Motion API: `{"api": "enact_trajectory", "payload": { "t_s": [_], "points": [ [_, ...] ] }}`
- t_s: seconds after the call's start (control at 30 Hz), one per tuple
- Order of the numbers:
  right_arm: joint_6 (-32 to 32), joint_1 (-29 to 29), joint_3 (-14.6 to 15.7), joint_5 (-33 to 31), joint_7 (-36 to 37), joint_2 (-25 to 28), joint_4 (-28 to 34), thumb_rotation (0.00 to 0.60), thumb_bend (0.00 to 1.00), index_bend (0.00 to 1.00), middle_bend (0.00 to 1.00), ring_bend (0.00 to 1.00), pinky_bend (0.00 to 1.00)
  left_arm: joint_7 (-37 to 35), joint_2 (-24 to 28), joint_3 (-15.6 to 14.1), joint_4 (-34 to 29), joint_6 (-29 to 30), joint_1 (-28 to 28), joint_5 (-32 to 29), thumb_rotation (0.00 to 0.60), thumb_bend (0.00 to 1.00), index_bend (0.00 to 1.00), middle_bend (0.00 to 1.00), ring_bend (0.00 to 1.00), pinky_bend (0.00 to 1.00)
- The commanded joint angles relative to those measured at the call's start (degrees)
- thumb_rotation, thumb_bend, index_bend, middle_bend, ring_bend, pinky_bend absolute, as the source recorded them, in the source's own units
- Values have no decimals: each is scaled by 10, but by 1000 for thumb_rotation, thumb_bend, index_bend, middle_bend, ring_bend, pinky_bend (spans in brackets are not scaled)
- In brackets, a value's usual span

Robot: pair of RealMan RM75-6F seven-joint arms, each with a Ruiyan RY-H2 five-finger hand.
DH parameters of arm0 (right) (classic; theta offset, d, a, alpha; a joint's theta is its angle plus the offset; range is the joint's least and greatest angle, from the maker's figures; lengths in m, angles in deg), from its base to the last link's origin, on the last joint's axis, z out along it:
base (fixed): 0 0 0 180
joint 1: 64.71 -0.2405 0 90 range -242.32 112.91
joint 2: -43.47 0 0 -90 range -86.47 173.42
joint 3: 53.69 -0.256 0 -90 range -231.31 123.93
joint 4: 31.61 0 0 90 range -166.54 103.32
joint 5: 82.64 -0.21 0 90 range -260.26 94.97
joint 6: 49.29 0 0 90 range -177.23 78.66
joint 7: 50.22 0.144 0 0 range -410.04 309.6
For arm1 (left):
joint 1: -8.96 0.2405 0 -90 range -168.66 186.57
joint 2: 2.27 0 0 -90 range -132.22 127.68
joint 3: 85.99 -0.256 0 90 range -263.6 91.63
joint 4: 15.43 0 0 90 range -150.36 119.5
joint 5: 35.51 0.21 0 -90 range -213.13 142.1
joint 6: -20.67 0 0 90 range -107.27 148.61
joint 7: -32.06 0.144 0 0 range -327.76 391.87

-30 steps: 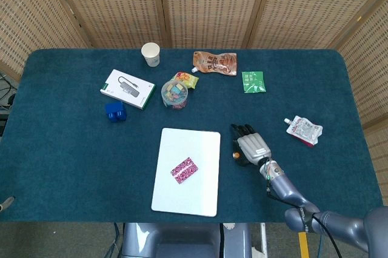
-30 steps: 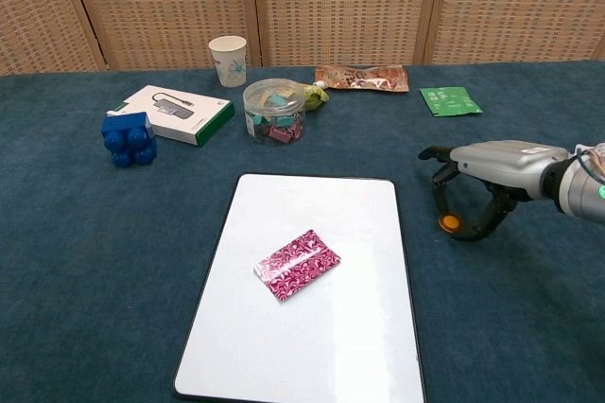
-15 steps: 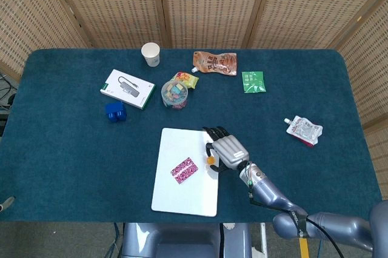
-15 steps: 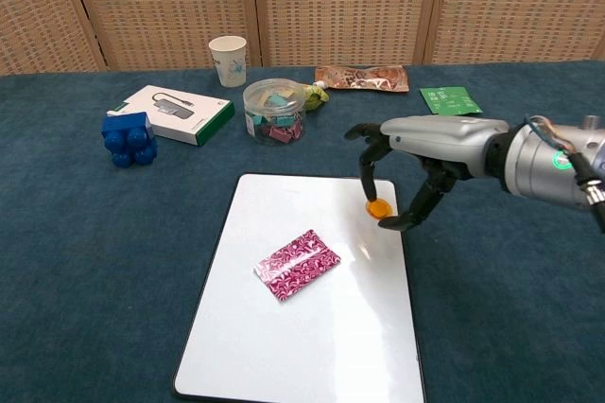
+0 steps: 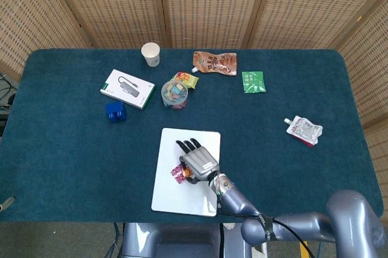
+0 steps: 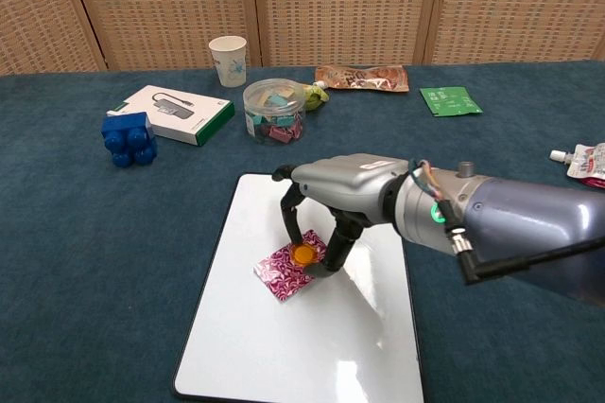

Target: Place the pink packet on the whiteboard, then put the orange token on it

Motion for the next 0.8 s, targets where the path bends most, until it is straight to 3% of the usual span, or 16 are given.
{"api": "enact_trajectory", "payload": {
  "t_s": [0.03, 0.37, 0.6, 0.8],
  "points": [
    [14, -18, -8, -33, -23, -26, -15, 600, 363, 579, 0, 0, 0, -2, 0, -1, 1, -2, -1, 0, 600, 49, 0, 0, 0, 0],
    [34, -47, -23, -90, -53, -64, -35, 600, 363, 578, 0, 0, 0, -16, 3, 0, 5, -5, -1, -2, 600, 50, 0, 0, 0, 0],
    [33, -57, -15, -114, -72, -62, -36, 600, 357, 405, 0, 0, 0, -25, 6, 1, 7, -4, -1, -2, 600, 50, 0, 0, 0, 0],
    [34, -59, -14, -109, -67, -49, -22, 600, 358, 383, 0, 0, 0, -23, 5, 0, 7, -4, -1, -2, 600, 50, 0, 0, 0, 0]
  ]
}}
